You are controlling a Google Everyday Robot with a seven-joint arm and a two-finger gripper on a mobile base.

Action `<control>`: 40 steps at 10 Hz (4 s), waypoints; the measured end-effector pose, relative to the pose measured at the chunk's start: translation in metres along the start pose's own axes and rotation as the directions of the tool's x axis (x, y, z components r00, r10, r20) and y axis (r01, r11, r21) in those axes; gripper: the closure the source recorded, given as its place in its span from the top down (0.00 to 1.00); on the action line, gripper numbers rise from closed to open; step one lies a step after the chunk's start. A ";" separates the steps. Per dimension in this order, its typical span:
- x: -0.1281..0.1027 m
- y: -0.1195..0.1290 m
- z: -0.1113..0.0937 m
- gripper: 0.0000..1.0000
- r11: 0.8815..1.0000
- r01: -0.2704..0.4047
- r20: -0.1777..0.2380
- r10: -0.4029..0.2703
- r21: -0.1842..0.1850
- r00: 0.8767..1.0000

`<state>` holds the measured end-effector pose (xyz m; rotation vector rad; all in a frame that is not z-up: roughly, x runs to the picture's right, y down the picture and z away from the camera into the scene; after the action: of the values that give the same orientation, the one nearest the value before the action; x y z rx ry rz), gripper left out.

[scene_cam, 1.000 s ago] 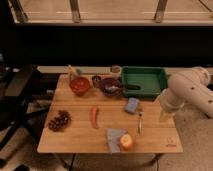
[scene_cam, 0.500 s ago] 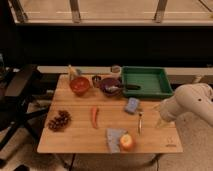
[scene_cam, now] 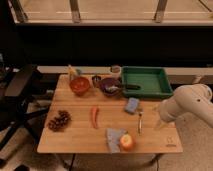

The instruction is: Place apple in metal cup

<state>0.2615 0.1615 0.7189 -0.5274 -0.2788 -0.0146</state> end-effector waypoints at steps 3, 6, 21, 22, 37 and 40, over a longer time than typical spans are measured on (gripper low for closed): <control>-0.029 0.009 0.030 0.65 0.998 0.024 0.131 -0.016 -0.061 0.991; -0.044 0.022 0.063 0.65 0.985 0.072 0.182 -0.043 -0.155 0.982; -0.084 0.070 0.120 0.65 0.932 0.149 0.366 -0.019 -0.331 0.930; -0.089 0.069 0.117 0.65 0.934 0.155 0.382 -0.022 -0.321 0.924; -0.109 0.050 0.104 0.12 0.956 0.188 0.406 -0.083 -0.225 0.910; -0.093 0.014 0.075 0.00 0.977 0.154 0.332 -0.098 -0.147 0.938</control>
<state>0.1537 0.2056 0.7494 -0.6830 -0.6377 -0.0778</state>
